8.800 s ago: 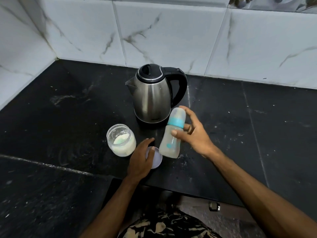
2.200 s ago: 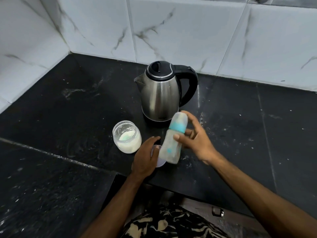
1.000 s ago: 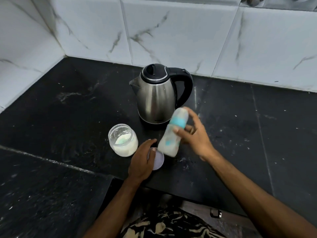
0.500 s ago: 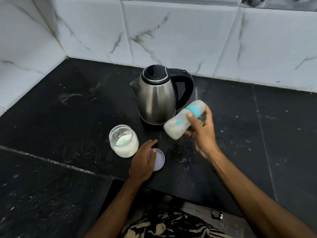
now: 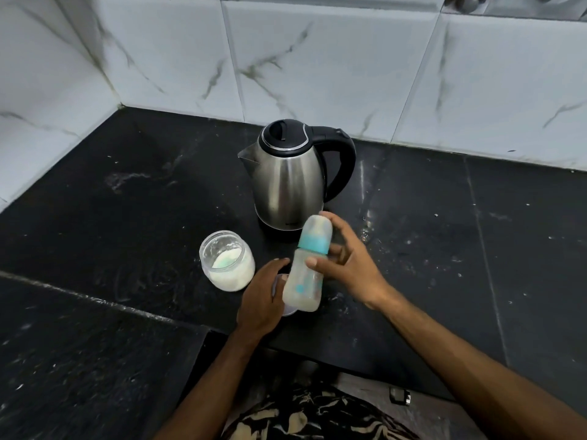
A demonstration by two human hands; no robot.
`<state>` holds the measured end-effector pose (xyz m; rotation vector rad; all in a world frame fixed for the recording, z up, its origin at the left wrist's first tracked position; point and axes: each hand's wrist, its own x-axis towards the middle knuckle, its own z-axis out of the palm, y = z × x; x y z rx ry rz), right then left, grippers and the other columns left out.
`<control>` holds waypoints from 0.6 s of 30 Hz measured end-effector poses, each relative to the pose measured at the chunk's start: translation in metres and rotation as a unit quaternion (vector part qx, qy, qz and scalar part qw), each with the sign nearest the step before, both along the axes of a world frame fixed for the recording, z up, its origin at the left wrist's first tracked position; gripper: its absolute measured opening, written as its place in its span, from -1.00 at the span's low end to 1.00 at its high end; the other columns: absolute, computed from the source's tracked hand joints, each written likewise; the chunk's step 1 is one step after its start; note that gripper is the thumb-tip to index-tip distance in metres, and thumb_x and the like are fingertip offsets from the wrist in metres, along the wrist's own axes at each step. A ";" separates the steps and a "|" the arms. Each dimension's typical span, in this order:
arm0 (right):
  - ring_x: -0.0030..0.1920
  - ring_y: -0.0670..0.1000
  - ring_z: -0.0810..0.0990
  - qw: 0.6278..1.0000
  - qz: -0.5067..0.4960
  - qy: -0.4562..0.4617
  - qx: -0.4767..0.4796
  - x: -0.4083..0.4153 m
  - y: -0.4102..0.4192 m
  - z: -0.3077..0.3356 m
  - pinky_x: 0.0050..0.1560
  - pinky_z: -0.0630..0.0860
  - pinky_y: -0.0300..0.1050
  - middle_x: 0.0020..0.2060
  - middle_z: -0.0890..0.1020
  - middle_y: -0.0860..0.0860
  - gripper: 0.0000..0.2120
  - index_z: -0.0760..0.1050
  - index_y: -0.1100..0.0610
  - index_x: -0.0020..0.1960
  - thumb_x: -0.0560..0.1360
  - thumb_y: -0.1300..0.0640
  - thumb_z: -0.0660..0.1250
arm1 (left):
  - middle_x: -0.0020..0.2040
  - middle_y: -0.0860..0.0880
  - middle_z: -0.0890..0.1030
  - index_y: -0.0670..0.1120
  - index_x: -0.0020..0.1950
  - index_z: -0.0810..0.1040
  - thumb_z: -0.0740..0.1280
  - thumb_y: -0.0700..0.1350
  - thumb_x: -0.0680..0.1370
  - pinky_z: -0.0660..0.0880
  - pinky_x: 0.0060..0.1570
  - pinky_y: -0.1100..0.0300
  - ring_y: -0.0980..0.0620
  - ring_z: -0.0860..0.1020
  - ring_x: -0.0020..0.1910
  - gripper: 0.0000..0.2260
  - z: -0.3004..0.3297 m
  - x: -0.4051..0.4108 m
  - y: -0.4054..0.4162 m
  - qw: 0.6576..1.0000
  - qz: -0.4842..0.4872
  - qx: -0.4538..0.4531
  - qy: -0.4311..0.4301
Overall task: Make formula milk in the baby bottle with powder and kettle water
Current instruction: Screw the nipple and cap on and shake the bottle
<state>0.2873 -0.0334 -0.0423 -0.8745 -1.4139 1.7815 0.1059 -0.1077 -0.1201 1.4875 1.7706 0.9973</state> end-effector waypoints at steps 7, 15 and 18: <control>-0.02 0.09 0.70 0.974 -0.194 0.110 -0.042 0.003 0.025 0.013 -0.17 0.67 0.09 -0.05 0.72 0.02 -0.26 0.22 0.00 0.49 0.40 0.12 0.47 | 0.32 -0.03 0.57 -0.14 0.35 0.52 0.16 -0.07 0.59 0.34 0.39 0.16 -0.01 0.49 0.35 -0.63 0.005 0.004 -0.003 0.999 0.023 0.024 0.035; -0.03 0.06 0.72 0.986 -0.152 0.072 -0.012 0.007 0.025 0.008 -0.18 0.67 0.01 -0.04 0.72 0.03 -0.31 0.29 -0.05 0.43 0.39 0.13 0.51 | 0.33 0.00 0.55 -0.17 0.34 0.52 0.15 -0.09 0.59 0.35 0.41 0.09 -0.02 0.49 0.35 -0.62 0.003 0.004 -0.003 0.999 0.023 0.028 0.031; -0.03 0.06 0.71 0.975 -0.191 0.107 -0.036 0.008 0.027 0.010 -0.15 0.67 0.10 -0.06 0.72 -0.02 -0.29 0.23 -0.01 0.47 0.41 0.11 0.47 | 0.33 -0.03 0.56 -0.15 0.36 0.51 0.16 -0.08 0.59 0.35 0.41 0.05 -0.01 0.48 0.36 -0.62 0.003 0.005 -0.003 0.999 0.018 0.025 0.032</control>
